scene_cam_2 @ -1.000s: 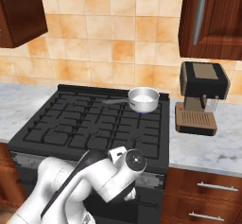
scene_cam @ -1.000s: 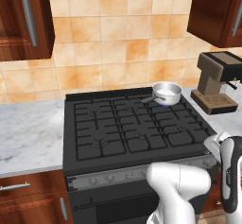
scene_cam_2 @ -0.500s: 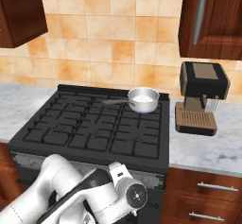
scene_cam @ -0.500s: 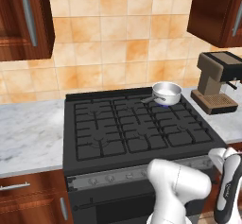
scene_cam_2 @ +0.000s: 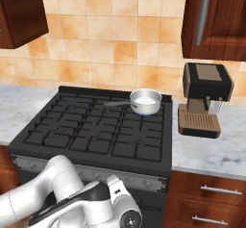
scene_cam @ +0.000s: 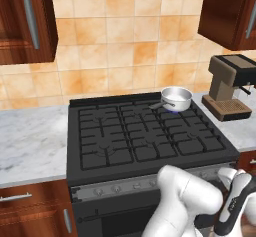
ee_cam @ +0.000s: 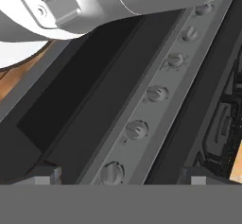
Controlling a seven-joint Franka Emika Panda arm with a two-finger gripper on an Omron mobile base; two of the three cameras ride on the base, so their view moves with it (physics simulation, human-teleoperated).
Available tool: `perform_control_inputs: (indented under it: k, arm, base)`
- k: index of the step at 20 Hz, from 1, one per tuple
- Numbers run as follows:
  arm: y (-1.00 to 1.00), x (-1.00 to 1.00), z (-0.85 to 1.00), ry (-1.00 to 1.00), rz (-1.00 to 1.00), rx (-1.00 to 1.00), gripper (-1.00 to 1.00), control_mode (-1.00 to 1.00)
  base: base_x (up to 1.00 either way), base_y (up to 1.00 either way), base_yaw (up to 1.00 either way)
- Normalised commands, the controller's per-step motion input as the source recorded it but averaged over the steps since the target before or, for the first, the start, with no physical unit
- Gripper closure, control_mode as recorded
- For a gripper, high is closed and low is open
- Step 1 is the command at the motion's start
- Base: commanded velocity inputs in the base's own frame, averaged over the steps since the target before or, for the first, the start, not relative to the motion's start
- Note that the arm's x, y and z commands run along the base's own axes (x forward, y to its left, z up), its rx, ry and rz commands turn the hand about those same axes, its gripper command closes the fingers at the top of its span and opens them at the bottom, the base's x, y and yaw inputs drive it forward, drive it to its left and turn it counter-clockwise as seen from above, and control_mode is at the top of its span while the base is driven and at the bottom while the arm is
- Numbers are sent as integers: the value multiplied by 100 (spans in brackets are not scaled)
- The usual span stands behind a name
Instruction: Turn off the rear right burner of the stove.
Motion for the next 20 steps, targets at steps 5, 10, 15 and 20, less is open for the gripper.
perform_control_inputs:
  k: [5,10,15,20]
  arm:
    - [0,0,-18,-5,0,0,-100,-100]
    - [0,3,-11,0,0,0,-100,-100]
    - [-19,1,0,-1,1,4,-100,-100]
    - [-24,6,0,-1,3,11,-100,-100]
  base:
    - [0,0,0]
    - [0,0,0]
    - [0,0,0]
    - [0,0,0]
